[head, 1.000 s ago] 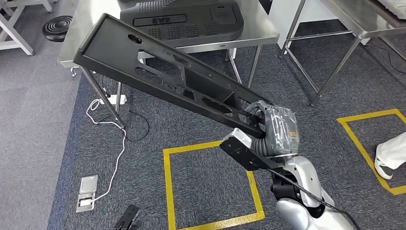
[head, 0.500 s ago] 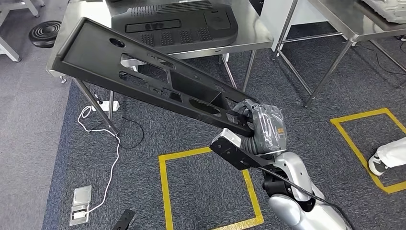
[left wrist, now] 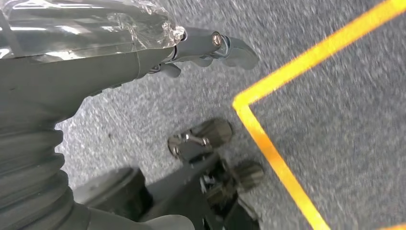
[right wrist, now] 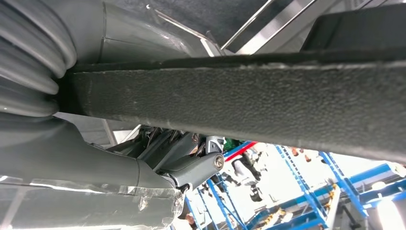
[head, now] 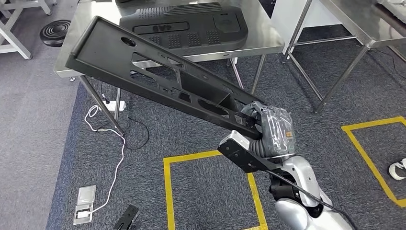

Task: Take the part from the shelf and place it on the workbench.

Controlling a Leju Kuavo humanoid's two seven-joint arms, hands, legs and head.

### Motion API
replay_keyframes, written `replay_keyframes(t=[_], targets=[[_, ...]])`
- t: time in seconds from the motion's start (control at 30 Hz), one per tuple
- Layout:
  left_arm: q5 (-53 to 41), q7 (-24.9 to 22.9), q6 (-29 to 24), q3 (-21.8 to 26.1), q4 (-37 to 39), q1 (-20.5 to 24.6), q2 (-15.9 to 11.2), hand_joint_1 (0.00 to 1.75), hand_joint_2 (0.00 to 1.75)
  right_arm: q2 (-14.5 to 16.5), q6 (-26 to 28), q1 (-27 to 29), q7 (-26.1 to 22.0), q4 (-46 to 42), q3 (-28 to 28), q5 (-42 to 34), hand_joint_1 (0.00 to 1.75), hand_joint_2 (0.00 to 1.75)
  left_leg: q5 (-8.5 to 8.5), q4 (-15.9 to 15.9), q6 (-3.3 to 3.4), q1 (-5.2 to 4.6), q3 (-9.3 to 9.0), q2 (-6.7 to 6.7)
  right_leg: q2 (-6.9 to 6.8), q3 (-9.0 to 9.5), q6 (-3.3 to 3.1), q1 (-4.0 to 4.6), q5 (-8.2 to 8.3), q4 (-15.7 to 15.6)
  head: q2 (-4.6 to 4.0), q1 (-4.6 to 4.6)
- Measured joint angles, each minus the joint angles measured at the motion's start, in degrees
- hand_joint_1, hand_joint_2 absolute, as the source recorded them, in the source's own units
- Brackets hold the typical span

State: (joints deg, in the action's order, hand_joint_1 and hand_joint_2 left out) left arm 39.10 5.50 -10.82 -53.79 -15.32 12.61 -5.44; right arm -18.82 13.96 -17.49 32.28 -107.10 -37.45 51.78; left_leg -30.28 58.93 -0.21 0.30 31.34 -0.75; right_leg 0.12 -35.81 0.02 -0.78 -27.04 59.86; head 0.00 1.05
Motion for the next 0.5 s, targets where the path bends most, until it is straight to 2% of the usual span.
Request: replay_keyframes(t=[0.07, 0.1, 0.17, 0.2, 0.23, 0.27, 0.33, 0.37, 0.4, 0.5], targets=[[0.0, 0.0, 0.0, 0.0, 0.0, 0.1, 0.0, 0.0, 1.75, 0.0, 0.0, -0.1, 0.0, 0.0, 0.0, 0.0, 1.75, 1.75, -1.42, 2.4, -0.67, 0.05, 0.66, 0.12, -0.08, 0.76, -0.49, -0.32, -0.14, -0.6, 0.0, -0.42], [0.0, 0.1, 0.0, 0.0, 0.0, 0.1, 0.0, 0.0, 1.75, 0.1, 0.0, -0.1, 0.0, 0.0, 0.0, 0.0, 1.75, 1.75, -2.78, 5.4, -0.94, 0.14, 2.06, 0.17, -0.17, 1.18, -0.73, -0.41, -0.31, -0.8, 0.0, -0.78], [0.0, 0.1, 0.0, 0.0, 0.0, 0.0, 0.0, 0.0, 1.75, 0.1, 0.0, -0.1, 0.0, 0.0, 0.0, 0.0, 1.75, 1.75, -5.33, 13.0, -1.31, 0.31, 6.36, 0.22, -0.25, 1.8, -1.09, -0.4, -0.83, -0.9, 0.0, -1.55], [0.0, 0.1, 0.0, 0.0, 0.0, -0.1, 0.0, 0.0, 1.75, 0.1, 0.0, -0.1, 0.0, 0.0, 0.0, 0.0, 1.75, 1.75, -5.56, 15.5, -1.41, 0.37, 8.15, 0.22, -0.23, 2.16, -1.18, -0.39, -1.15, -0.8, 0.0, -1.78], [0.0, 0.1, 0.0, 0.0, 0.0, -0.2, 0.0, 0.0, 1.75, 0.1, 0.0, 0.0, 0.0, 0.0, 0.0, 0.0, 1.75, 1.75, -4.6, 16.0, -1.44, 0.4, 9.01, 0.22, -0.2, 2.59, -1.18, -0.4, -1.47, -0.8, 0.0, -2.0], [0.0, 0.1, 0.0, 0.0, 0.0, -0.2, 0.0, 0.0, 1.75, 0.1, 0.0, 0.0, 0.0, 0.0, 0.0, 0.0, 1.75, 1.75, -2.46, 14.2, -1.39, 0.41, 8.78, 0.23, -0.17, 3.14, -1.11, -0.43, -1.84, -0.8, 0.0, -2.26], [0.0, 0.1, 0.0, 0.0, 0.0, -0.2, 0.0, 0.0, 1.75, 0.1, 0.0, 0.0, 0.0, 0.0, 0.0, 0.0, 1.75, 1.75, 2.57, 7.0, -1.04, 0.37, 6.36, 0.24, -0.12, 4.31, -0.77, -0.43, -2.68, -0.9, 0.0, -2.8], [0.0, 0.1, 0.0, 0.0, 0.0, -0.2, 0.0, 0.0, 1.75, 0.1, 0.0, 0.0, 0.0, 0.0, 0.0, 0.0, 1.75, 1.75, 4.04, 3.9, -0.77, 0.21, 5.2, 0.23, -0.08, 4.67, -0.5, -0.39, -3.02, -0.9, 0.0, -3.02], [0.0, 0.1, 0.0, 0.0, 0.0, -0.2, 0.0, 0.0, 1.75, 0.1, 0.0, 0.0, 0.0, 0.0, 0.0, 0.0, 1.75, 1.75, 4.38, 1.9, -0.43, 0.05, 4.48, 0.22, -0.05, 4.78, -0.21, -0.34, -3.24, -0.9, 0.0, -3.16], [0.0, 0.1, 0.0, 0.0, 0.0, -0.2, 0.0, 0.0, 1.75, 0.1, 0.0, -0.1, -0.1, 0.0, 0.0, 0.0, 1.75, 1.75, 3.38, 0.4, 0.55, -0.12, 3.93, 0.16, -0.07, 4.77, 0.78, -0.28, -3.59, -1.1, 0.0, -3.03]])
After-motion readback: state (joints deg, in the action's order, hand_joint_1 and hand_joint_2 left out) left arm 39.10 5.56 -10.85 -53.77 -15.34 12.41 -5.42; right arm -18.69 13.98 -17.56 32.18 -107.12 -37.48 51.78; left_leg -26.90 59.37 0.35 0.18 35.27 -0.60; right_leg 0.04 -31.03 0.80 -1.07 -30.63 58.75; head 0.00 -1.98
